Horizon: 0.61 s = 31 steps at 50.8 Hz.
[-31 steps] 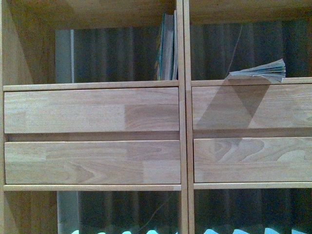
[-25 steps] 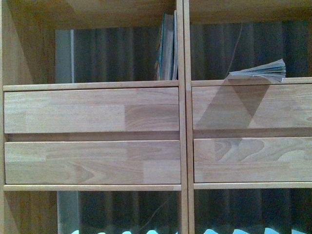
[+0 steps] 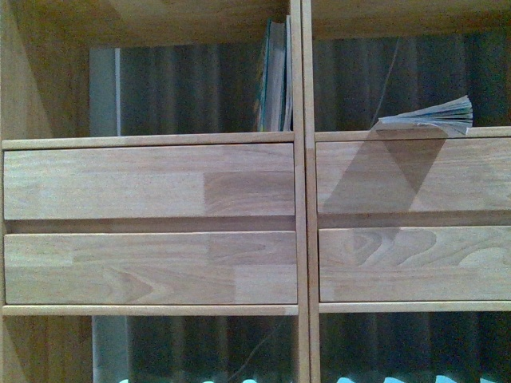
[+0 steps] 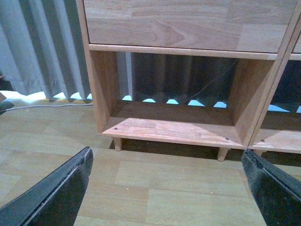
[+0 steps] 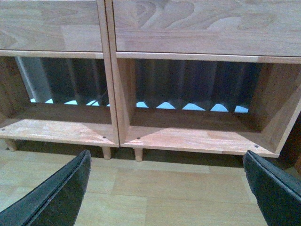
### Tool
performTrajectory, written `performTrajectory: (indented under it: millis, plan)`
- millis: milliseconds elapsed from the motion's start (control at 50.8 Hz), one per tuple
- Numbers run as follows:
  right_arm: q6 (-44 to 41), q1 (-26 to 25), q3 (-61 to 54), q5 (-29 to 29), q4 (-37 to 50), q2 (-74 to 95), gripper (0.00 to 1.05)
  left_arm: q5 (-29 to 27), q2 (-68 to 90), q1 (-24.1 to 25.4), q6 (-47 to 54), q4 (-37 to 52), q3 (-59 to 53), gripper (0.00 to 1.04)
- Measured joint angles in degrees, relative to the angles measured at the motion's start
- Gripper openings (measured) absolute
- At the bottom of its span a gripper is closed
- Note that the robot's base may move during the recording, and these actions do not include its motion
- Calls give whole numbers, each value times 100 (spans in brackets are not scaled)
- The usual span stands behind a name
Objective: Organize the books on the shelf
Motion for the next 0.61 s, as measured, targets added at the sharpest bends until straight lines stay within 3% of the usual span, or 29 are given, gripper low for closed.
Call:
performTrajectory:
  millis: [610]
  plan:
    - [2,0,0,2,0,0,98,-2,0,0,0,0,0,97]
